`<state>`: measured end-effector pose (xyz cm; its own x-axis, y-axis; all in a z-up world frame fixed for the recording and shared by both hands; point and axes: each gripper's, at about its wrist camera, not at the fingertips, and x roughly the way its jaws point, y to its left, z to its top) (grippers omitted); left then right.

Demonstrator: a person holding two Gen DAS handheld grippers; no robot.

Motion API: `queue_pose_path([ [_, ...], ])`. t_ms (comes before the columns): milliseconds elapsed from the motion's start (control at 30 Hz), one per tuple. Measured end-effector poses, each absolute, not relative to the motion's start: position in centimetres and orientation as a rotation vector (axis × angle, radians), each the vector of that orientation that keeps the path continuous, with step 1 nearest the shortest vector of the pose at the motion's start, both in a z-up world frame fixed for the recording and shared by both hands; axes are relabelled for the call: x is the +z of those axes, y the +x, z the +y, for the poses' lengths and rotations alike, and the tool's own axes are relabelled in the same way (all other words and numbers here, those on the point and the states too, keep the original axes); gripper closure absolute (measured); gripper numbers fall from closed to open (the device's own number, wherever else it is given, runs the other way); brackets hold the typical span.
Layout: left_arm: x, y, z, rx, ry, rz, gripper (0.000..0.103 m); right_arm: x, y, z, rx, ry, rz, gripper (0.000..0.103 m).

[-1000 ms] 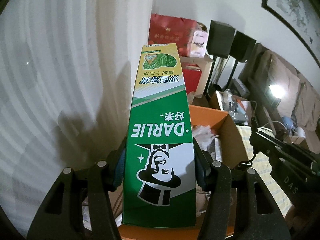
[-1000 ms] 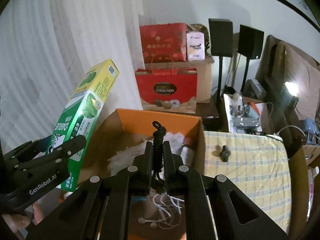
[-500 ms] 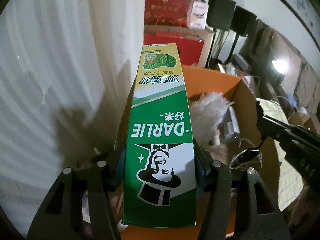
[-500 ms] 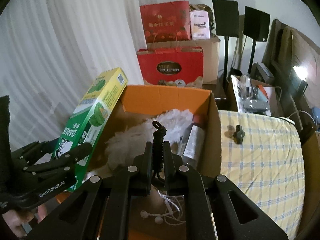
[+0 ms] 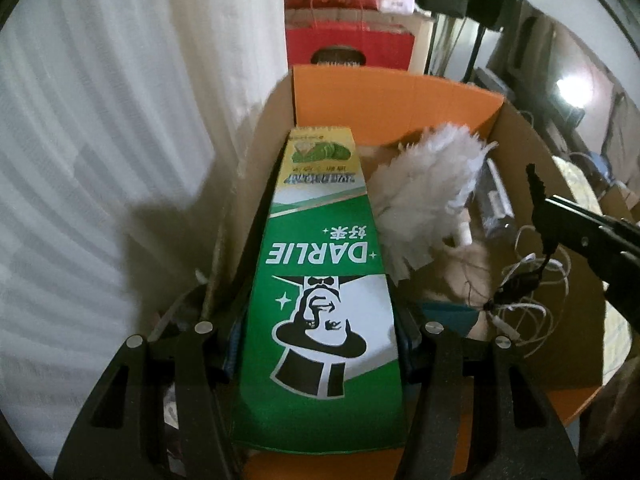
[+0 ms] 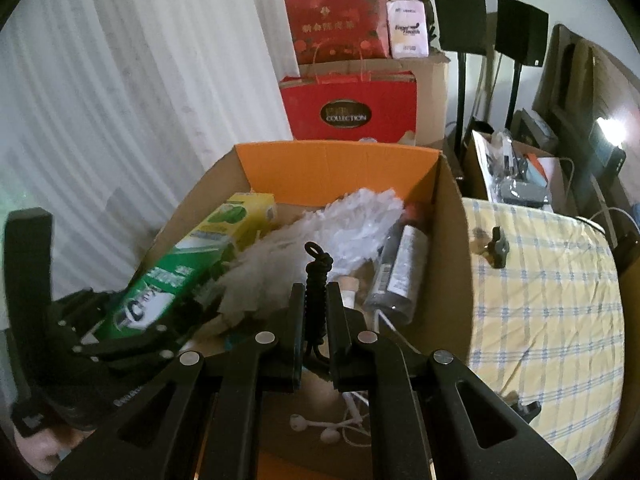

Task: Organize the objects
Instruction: 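Carry the toothpaste box and black cord over the orange box with both tools, then lower the DARLIE box and cord into the orange box and open both tools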

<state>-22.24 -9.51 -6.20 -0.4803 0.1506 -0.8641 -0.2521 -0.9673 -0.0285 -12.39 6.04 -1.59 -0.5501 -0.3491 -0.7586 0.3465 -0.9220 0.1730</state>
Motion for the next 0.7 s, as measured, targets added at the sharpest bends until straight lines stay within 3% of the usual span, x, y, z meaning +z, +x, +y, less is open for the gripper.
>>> queue_pose_path([
  [67,-6.2,-22.1,-9.6,2.515,-1.448,0.143,0.048,-1.8,-12.4,5.9,-2.453,1.221,0.003,0.094],
  [200,-5.4,-21.8,-10.2,2.506,-1.419,0.080,0.032,-1.9,-12.4,5.8,-2.449,1.235,0.015,0.094],
  [267,-4.6,-21.7,-10.3,2.513,-1.400,0.051,0.024,-1.8,-12.4,6.0,-2.445,1.236,-0.003,0.083],
  [500,-2.2,-21.3,-10.6,2.513,-1.342,-0.064,0.013,-0.1,-11.6,7.1,-2.465,1.189,-0.030,0.077],
  [700,-0.7,-20.4,-10.4,2.522,-1.294,-0.103,0.008,1.4,-10.7,8.6,-2.502,1.149,-0.032,0.059],
])
